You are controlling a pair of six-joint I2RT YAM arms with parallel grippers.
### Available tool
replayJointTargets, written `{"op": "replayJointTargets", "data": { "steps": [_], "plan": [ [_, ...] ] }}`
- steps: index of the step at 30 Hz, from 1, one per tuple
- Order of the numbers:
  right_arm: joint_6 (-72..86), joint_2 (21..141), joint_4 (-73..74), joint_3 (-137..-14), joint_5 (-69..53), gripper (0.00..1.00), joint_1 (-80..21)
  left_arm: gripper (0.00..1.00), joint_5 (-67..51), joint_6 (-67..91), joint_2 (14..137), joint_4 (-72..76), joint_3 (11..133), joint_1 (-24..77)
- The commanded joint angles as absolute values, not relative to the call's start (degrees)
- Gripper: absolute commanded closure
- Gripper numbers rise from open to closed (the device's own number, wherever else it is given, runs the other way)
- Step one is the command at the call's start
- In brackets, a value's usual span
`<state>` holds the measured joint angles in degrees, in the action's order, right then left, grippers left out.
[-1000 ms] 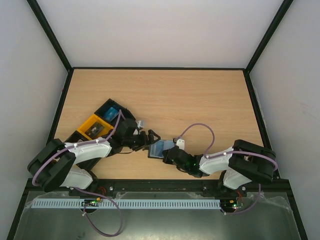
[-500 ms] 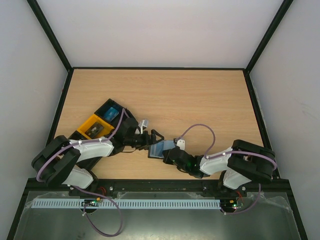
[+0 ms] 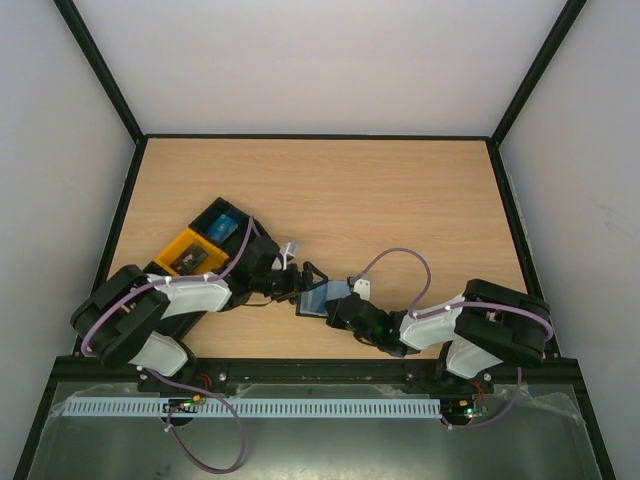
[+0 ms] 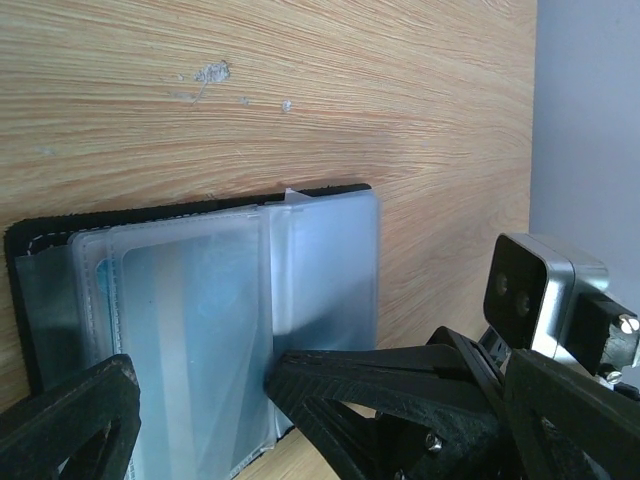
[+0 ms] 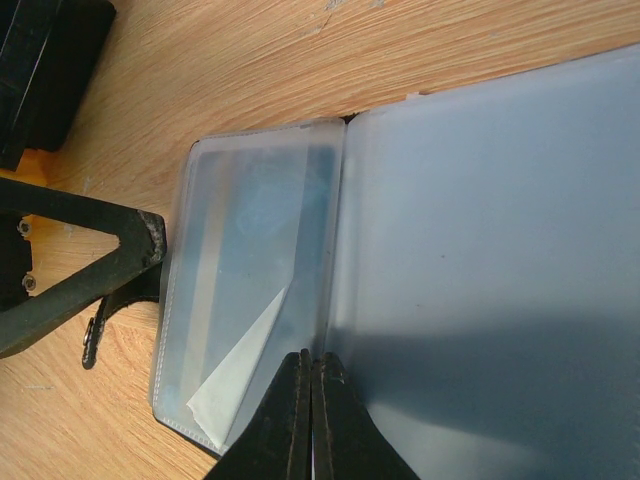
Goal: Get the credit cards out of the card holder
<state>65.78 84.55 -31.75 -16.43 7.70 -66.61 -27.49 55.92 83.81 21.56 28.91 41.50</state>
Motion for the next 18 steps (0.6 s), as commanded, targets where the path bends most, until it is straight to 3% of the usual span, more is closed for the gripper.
{"op": "replayJointTargets", "data": {
  "steps": [1,18],
  "plan": [
    [65.63,85.84,-27.95,-14.72,9.14,0.98,-66.51,0.0,-27.52,54.76,84.44,22.22,29.4,41.82],
    [65.58,86.2,-28.94,-14.61,8.96,0.98,-66.51,0.0,-26.62,54.17,86.22,22.04,29.88,42.57]
  ]
}}
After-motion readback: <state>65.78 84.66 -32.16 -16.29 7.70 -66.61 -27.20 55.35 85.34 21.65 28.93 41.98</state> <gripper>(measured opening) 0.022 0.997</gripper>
